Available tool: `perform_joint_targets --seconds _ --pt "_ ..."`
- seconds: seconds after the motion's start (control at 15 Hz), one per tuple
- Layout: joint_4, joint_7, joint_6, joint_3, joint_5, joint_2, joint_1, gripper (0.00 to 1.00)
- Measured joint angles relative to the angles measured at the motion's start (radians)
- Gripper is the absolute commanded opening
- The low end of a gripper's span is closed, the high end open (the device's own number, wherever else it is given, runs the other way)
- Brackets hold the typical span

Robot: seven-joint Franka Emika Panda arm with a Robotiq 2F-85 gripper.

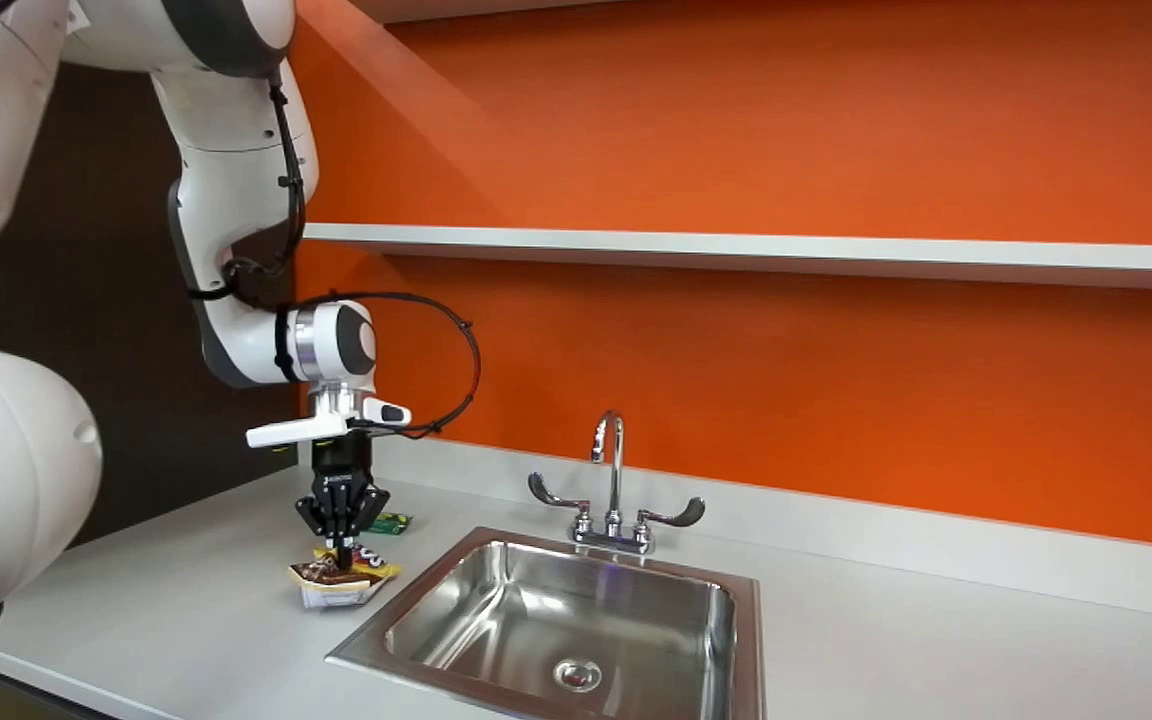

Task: Take the fritos out of the sink and place them on the counter top to the left of the sink

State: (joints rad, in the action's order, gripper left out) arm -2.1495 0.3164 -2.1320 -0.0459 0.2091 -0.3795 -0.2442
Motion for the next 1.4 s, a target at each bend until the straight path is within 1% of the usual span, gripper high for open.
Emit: perform_joint_targets --seconds 0.07,0.6,0.67,1.07,1.4 --pt "0.000 0.000 0.000 0.000 0.000 -0.002 0.000 0.34" --pt "0.012 0.000 0.000 0.002 0.000 0.003 0.000 0.97" --pt "0.013 0.000 0.000 0.003 0.000 0.011 0.000 1.00" --pt "-0.003 -0.001 -0.005 0.003 0.000 0.098 0.005 1.00" --pt "-0.076 0.000 -0.058 0.003 -0.003 0.220 0.012 1.00"
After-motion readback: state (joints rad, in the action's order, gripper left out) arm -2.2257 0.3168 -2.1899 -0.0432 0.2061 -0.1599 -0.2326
